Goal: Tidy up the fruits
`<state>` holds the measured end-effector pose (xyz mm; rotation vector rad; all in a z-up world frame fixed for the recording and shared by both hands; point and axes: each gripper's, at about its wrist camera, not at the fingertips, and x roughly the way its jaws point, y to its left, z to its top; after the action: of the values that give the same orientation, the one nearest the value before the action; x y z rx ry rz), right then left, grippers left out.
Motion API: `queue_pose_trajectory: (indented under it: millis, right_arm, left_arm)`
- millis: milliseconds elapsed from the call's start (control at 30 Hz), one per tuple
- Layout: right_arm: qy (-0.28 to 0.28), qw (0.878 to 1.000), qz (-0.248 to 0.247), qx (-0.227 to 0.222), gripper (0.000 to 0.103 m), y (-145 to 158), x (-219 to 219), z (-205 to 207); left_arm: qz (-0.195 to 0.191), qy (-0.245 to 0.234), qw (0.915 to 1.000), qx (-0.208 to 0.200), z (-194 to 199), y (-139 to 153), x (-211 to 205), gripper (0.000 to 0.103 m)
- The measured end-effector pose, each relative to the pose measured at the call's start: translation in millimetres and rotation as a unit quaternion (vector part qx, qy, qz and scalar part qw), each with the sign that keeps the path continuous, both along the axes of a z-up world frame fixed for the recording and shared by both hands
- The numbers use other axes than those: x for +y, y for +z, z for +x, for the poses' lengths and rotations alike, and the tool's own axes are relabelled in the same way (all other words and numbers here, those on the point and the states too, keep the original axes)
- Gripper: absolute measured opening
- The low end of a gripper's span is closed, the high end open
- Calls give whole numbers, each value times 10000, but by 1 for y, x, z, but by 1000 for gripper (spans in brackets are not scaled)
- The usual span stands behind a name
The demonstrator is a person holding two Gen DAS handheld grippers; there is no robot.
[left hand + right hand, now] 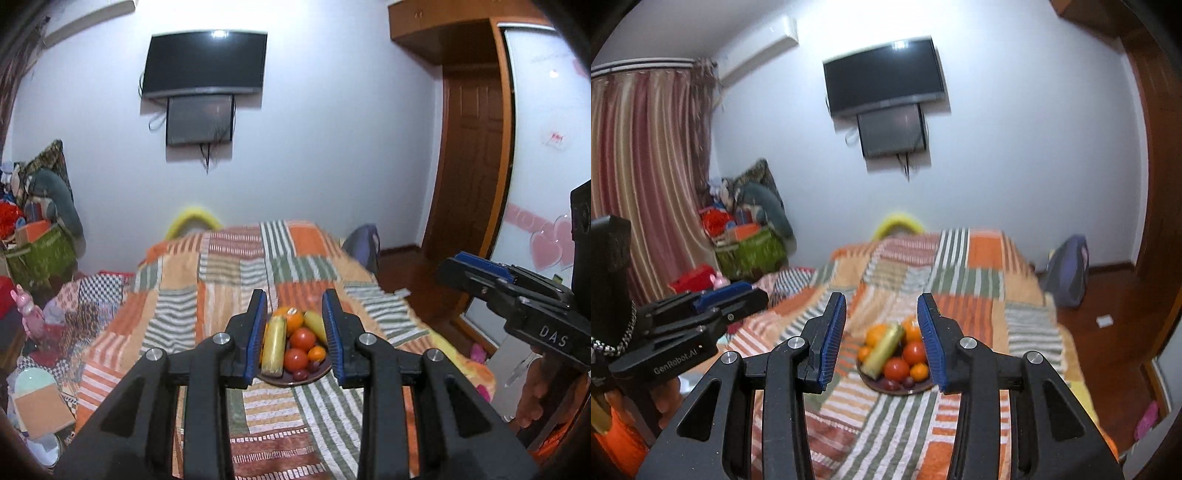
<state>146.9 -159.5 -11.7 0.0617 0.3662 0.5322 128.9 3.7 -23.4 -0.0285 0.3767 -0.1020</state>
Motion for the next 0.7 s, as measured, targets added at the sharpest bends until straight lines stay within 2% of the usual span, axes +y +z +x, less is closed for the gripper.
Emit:
queue_pose_trajectory:
  millis: [67,133,167,300,367,433,500,700]
  right_arm:
    - [-9,9998,49,-197,37,9,0,-14]
    - [-6,9994,101,-322,37,14,0,-22]
    - [-14,9992,121,-378,38,16,0,-26]
    - [-92,9983,194,-546,56,20,1,-34]
    - [-146,9977,191,-630,60,20,2,-37]
    - [-175,9974,161,-681,64,20,4,-39]
    - [-180,9972,195,-705,78,21,3,-44]
    - [-302,9953,184,-906,90,24,5,-55]
  left_arm:
    - [-33,0,9998,-181,-15,9,1,38]
    - [-50,9,9993,-373,-29,18,1,48]
    - [-46,32,9990,-438,-32,20,0,49]
    - [-77,167,9975,-680,-52,29,3,64]
    - [-83,216,9970,-741,-59,32,5,68]
    - [-90,284,9964,-790,-62,34,6,79]
    - [-89,390,9955,-862,-65,34,8,89]
    - [-63,499,9946,-902,-72,34,11,96]
